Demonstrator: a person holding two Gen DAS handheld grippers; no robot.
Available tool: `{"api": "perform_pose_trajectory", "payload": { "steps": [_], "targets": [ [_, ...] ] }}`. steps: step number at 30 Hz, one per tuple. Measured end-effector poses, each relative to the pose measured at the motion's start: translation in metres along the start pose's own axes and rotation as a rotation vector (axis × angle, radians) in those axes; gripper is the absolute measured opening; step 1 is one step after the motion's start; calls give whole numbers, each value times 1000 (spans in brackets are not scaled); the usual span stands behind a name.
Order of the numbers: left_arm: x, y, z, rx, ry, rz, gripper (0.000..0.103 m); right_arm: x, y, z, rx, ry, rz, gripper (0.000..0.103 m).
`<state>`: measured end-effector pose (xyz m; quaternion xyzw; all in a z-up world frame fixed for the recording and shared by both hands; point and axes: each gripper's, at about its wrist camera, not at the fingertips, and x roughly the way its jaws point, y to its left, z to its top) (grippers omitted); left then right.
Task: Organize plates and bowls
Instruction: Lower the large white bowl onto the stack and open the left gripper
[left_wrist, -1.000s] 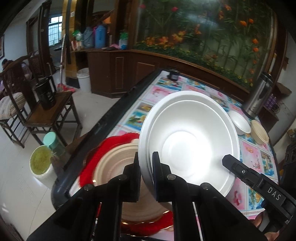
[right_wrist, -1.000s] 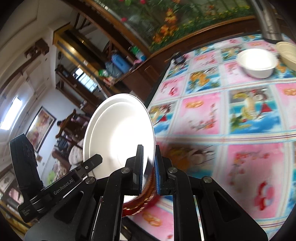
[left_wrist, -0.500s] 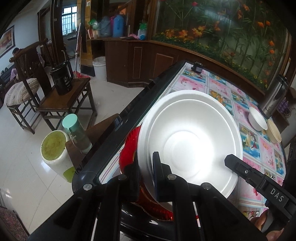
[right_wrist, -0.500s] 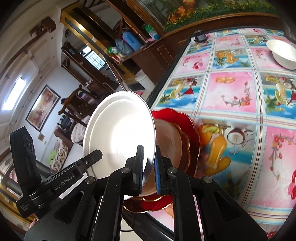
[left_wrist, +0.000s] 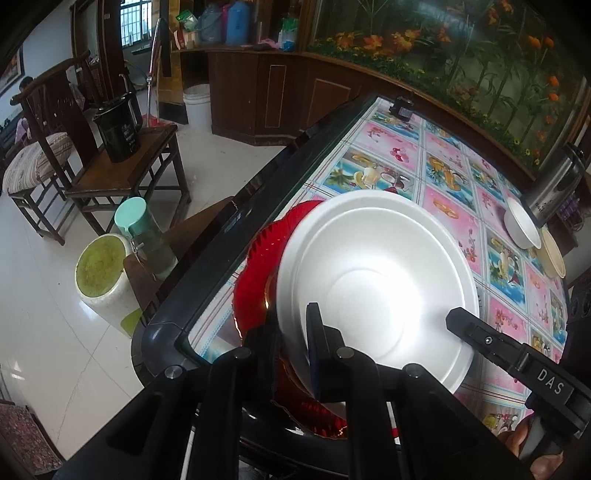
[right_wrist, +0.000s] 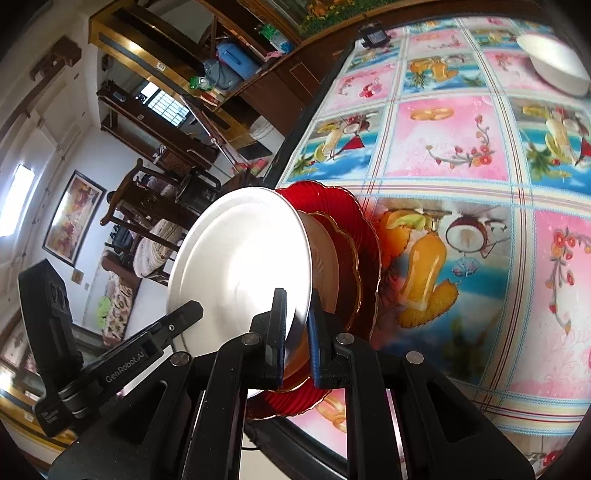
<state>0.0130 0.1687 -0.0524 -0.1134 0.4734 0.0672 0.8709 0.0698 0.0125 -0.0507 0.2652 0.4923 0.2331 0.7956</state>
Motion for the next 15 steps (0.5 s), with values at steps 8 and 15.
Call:
{"api": "perform_pose_trajectory", "payload": {
  "steps": [8, 15],
  "targets": [
    [-2, 10, 3, -16, -13, 18, 34, 0, -4, 5, 2, -3, -17, 14],
    [-13, 10, 5, -19, -47, 28, 36, 8, 18, 1, -131, -35, -88, 14]
  ]
}}
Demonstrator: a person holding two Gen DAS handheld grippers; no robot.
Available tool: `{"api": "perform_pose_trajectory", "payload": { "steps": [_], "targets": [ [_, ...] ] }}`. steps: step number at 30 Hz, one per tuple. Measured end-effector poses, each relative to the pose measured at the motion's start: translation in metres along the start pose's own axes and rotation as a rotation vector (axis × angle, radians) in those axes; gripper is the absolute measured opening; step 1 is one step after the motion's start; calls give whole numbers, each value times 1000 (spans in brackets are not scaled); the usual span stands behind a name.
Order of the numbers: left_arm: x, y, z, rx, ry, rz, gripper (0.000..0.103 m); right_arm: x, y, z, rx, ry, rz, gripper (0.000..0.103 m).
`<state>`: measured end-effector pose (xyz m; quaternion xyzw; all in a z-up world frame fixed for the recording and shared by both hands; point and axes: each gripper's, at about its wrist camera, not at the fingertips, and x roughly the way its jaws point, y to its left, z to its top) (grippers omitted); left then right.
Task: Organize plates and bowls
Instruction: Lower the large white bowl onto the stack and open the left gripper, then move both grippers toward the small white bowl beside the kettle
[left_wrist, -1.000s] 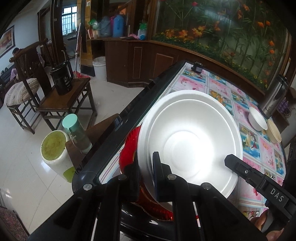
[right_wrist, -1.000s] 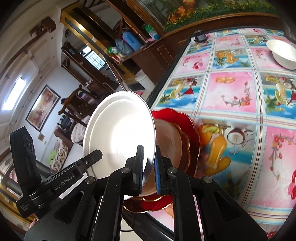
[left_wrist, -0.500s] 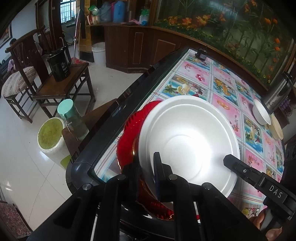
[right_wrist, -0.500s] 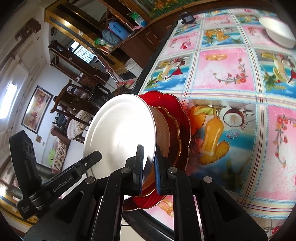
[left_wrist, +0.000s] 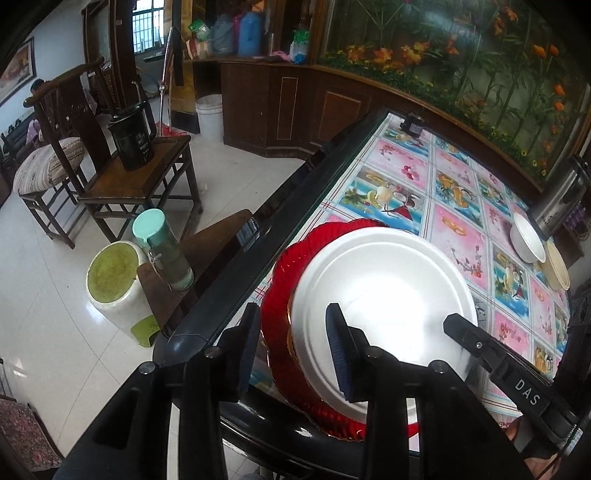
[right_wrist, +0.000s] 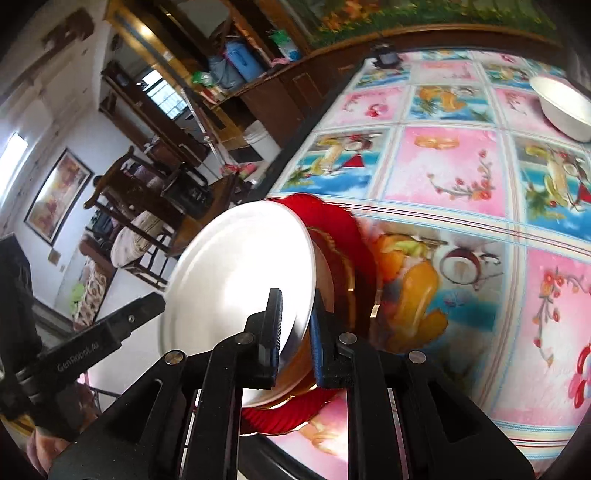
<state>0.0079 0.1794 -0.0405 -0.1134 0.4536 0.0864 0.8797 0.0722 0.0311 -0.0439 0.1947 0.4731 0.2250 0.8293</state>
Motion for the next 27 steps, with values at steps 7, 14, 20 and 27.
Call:
{"api": "perform_pose_trajectory", "payload": {
  "steps": [7, 14, 20, 27],
  "targets": [
    [-15, 0, 5, -12, -46, -5, 36, -13, -28, 9, 127, 16, 78, 39],
    [-24, -36, -2, 61, -77, -63, 37, -59, -79, 11, 214, -173, 81, 39],
    [-27, -97, -16, 218, -70, -135, 43, -107, -141, 6, 287, -294, -77, 39],
    [-24, -172, -26, 367, -69, -185, 56, -175, -217, -6, 417, -428, -186, 39]
  ]
}}
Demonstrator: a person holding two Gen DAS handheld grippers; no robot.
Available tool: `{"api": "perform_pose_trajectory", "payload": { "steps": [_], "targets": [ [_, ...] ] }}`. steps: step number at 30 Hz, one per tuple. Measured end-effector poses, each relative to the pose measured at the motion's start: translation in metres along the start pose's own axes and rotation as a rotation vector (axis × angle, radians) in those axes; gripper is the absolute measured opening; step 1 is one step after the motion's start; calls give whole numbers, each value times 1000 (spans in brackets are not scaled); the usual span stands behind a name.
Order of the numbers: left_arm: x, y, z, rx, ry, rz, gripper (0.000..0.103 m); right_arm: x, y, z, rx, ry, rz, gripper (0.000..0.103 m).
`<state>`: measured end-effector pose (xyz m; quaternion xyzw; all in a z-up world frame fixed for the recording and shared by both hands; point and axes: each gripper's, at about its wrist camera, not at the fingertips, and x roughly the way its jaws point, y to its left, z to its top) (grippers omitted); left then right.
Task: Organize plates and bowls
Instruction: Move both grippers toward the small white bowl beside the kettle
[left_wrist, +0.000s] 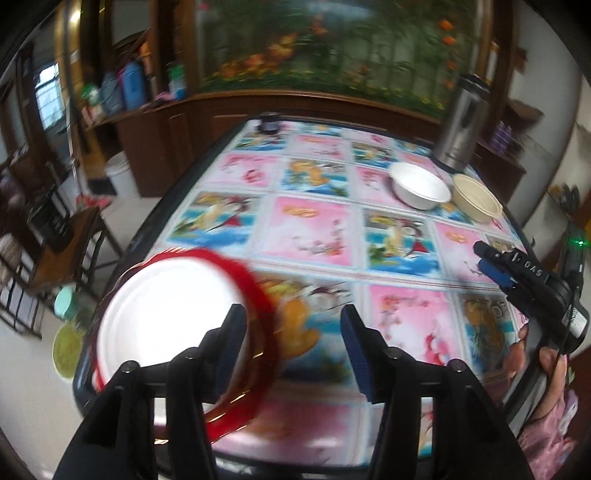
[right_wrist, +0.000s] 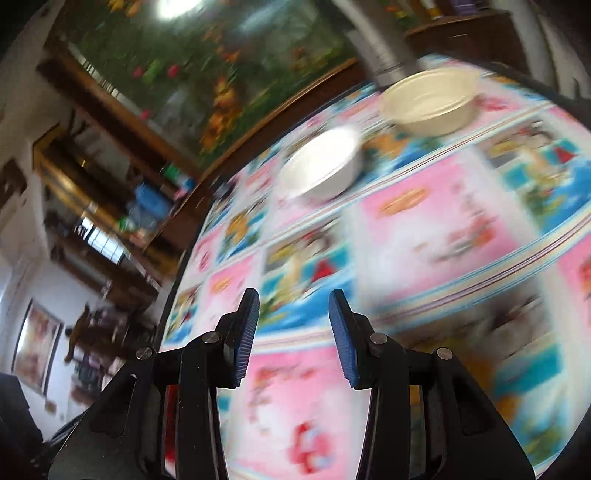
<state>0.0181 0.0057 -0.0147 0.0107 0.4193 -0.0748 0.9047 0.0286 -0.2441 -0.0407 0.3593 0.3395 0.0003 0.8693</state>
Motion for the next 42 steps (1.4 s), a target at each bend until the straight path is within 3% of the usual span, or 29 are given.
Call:
{"api": "perform_pose_trajectory", "payload": {
  "steps": [8, 19, 27, 42],
  "targets": [
    [43, -47, 22, -6, -16, -11, 57, -19, -61, 19, 107, -54, 20, 39],
    [87, -113, 70, 19, -93, -18, 57, -13, -72, 20, 186, -62, 74, 39],
    [107, -122, 85, -3, -107, -54, 59, -1, -84, 19, 255, -6, 79, 39],
    [129, -97, 94, -85, -89, -98, 59, 3, -88, 17, 263, 15, 13, 39]
  ]
}}
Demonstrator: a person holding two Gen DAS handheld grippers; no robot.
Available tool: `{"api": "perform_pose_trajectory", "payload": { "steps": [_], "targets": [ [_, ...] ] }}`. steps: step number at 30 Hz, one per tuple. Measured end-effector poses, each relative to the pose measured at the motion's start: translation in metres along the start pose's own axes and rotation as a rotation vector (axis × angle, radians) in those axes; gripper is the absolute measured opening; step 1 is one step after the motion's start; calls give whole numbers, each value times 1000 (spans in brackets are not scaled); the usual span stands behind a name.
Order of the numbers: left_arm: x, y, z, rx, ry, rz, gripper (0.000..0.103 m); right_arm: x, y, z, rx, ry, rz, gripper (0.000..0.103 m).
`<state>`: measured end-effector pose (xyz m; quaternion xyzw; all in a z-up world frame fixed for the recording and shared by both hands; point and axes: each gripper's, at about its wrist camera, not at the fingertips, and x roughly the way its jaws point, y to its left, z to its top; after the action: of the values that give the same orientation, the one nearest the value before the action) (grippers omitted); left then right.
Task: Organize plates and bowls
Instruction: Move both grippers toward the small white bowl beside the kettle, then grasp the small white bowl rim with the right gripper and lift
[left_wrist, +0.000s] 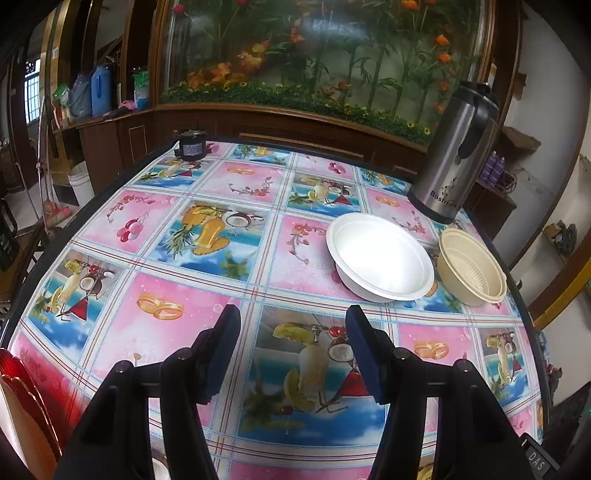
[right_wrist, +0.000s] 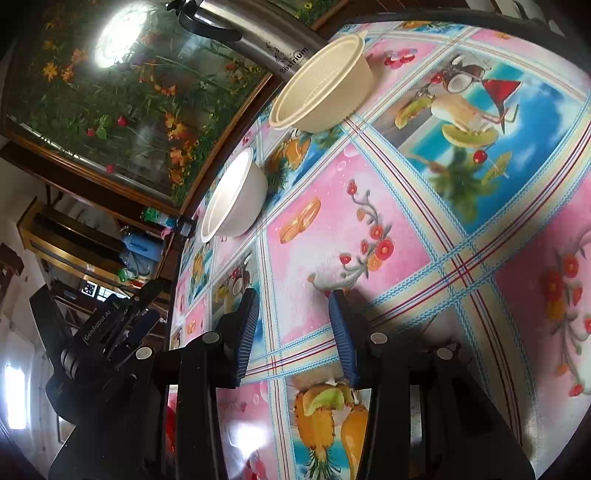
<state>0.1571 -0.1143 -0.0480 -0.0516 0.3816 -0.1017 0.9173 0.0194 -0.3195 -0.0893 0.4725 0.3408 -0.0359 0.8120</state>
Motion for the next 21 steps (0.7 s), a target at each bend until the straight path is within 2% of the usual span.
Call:
{"api": "perform_pose_trajectory", "payload": {
  "steps": [7, 13, 21],
  "targets": [
    [-1, 7, 1, -13, 8, -30, 60, 0, 27, 17, -64, -5, -53, 39],
    [4, 13, 1, -31, 25, -27, 62, 4, 61, 51, -122, -45, -106, 39],
    [25, 26, -2, -73, 106, 5, 62, 56, 71, 92, -66, 21, -149, 39]
  ]
}}
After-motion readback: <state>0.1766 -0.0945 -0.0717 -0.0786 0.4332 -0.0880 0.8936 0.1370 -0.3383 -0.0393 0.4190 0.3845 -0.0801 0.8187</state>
